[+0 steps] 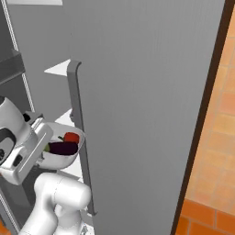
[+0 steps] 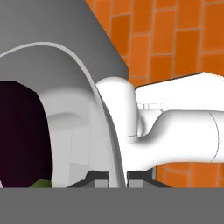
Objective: Take the meat container that has the shrimp and place it on the second highest rack of the freezer. Then take the vegetable container that has the eggplant and bell pepper and place it on the highest rack of the freezer.
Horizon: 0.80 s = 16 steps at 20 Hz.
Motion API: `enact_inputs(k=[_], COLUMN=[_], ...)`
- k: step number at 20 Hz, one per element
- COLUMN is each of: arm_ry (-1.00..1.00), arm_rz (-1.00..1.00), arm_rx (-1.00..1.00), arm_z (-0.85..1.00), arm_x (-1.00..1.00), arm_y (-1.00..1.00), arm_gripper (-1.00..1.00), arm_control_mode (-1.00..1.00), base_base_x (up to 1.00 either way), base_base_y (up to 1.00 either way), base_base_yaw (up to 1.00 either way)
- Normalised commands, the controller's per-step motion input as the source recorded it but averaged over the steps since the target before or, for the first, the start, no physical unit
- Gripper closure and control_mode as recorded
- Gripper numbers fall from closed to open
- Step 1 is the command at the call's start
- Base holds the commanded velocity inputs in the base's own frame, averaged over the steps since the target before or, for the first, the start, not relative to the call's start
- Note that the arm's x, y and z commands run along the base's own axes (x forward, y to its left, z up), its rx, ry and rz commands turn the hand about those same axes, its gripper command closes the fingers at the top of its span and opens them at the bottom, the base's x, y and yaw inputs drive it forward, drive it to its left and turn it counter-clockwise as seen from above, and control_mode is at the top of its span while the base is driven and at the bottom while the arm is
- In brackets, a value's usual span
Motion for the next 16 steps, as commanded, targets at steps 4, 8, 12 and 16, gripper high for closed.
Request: enact_inputs(k=[4,8,12,16], arm_ry=[0.00,-0.30,-0.36,-0.28], arm_rz=[0.00,0.10,0.04,0.06], arm_rx=[0.00,-0.04,-0.05,0.01], arm_z=[0.00,0.02,0.07,0.39], arm_x=[0.00,-0.16,-0.62,-0.11], arm_y=[0.00,0.31,0.36,0.09], arm_gripper=[1.00,1.00,1.00,1.00], arm_control_mode=[1.00,-1.00,-1.00,-1.00], base_base_x=[0.44,0.00,0.00,0.00], base_base_y=[0.01,0.00,0.00,0.00], base_base_yaw=[0.10,0.00,0.00,0.00])
